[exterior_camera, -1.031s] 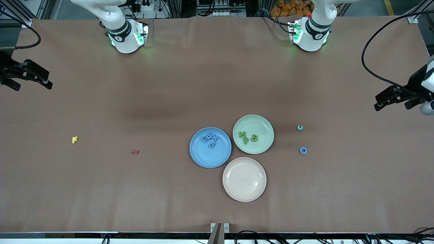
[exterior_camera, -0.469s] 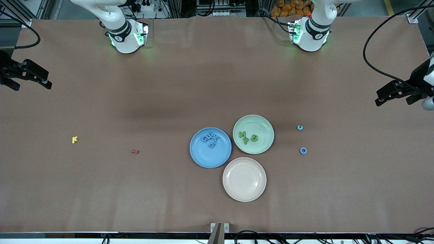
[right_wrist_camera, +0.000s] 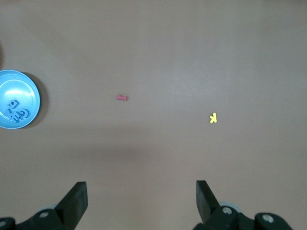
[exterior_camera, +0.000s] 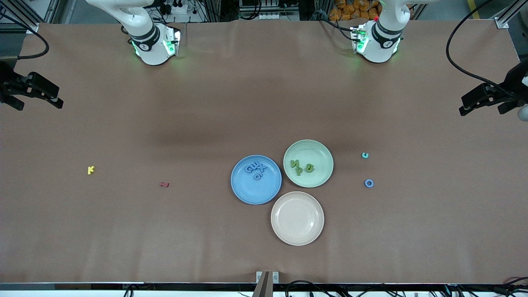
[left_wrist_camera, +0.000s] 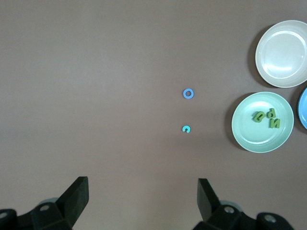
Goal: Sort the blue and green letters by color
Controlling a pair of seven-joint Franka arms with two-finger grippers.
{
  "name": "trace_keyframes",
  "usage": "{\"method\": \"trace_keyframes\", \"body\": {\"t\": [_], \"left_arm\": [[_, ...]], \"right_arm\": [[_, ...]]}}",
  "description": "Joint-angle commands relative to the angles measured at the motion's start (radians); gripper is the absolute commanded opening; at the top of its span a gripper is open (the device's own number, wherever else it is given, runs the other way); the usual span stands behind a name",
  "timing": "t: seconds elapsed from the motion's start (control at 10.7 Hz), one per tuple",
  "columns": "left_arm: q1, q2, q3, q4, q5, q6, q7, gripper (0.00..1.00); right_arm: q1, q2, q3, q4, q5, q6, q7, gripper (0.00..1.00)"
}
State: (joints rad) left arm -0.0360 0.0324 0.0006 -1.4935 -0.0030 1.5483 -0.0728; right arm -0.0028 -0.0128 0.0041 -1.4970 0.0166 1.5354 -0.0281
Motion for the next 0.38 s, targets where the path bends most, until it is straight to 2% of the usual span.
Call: {"method": "trace_keyframes", "body": {"t": [0.0, 0.28], "left_arm": [[0.001, -0.005, -0.004, 0.024, -0.025, -0.042, 0.025, 1.0], [0.001, -0.009, -0.004, 0.024, -0.023, -0.04, 0.028, 1.0]], "right_arm": [[0.003, 0.011, -0.003, 0.027, 0.011, -0.017, 0.002, 1.0], [0.003, 0.014, -0.003, 0.027, 0.013, -0.017, 0.002, 1.0]]}}
